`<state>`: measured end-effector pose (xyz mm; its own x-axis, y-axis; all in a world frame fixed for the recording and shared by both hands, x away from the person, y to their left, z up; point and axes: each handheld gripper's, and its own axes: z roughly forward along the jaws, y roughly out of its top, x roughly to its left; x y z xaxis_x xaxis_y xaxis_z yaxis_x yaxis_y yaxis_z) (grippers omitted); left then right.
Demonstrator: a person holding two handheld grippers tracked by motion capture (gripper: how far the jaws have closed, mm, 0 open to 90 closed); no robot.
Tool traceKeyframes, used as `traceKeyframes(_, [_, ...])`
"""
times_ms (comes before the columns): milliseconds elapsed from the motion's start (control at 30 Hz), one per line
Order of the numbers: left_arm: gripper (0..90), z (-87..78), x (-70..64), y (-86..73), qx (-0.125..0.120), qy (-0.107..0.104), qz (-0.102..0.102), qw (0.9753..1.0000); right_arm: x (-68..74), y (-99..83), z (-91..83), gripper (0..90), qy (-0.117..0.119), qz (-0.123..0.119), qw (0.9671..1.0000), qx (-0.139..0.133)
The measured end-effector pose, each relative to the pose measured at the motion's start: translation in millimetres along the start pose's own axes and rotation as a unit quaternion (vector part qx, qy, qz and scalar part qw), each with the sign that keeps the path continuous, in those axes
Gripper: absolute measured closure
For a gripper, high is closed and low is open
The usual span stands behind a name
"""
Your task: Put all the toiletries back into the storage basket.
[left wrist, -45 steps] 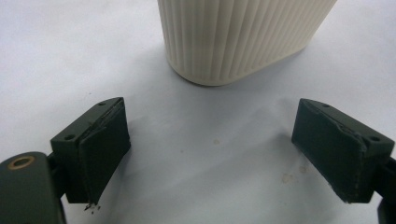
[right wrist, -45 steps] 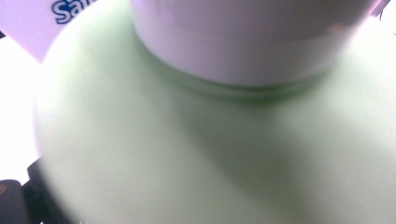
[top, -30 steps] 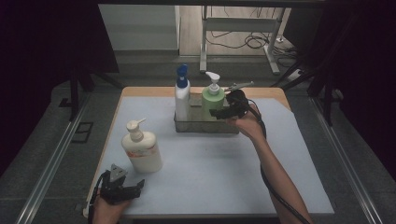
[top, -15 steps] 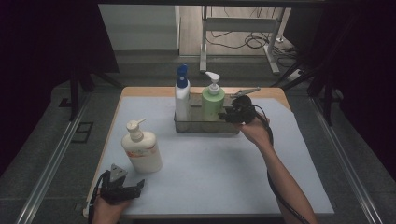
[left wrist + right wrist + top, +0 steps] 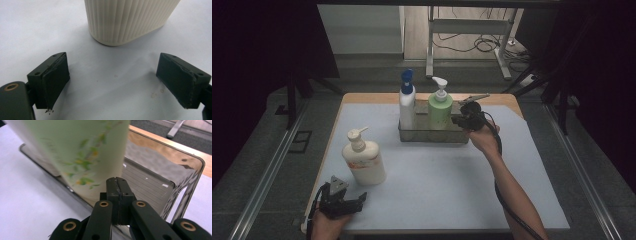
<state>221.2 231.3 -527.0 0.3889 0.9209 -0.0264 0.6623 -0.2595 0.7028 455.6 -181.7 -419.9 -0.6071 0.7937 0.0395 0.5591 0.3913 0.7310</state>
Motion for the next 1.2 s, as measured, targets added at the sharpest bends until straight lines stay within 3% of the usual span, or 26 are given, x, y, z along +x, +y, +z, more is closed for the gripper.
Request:
traceKeyframes(233, [10.8,0.0,0.1,0.1,0.000,0.000,0.001,1.0000,-9.1,1.6,16.4,89.8,-0.003,0.025,0.9996,0.007])
traceKeyframes(500, [10.8,0.0,0.2,0.1,0.000,0.000,0.001,1.0000,-13.2,4.1,31.1,89.8,-0.012,0.025,0.9992,0.030])
traceKeyframes(833, [10.7,0.0,0.2,0.2,0.000,0.000,0.001,1.0000,-14.2,3.0,39.3,89.8,-0.005,0.038,0.9985,0.041])
traceKeyframes(1200, [10.8,0.0,0.2,0.2,0.001,0.000,0.001,1.0000,-6.5,1.4,48.6,89.9,-0.004,0.027,0.9983,0.051])
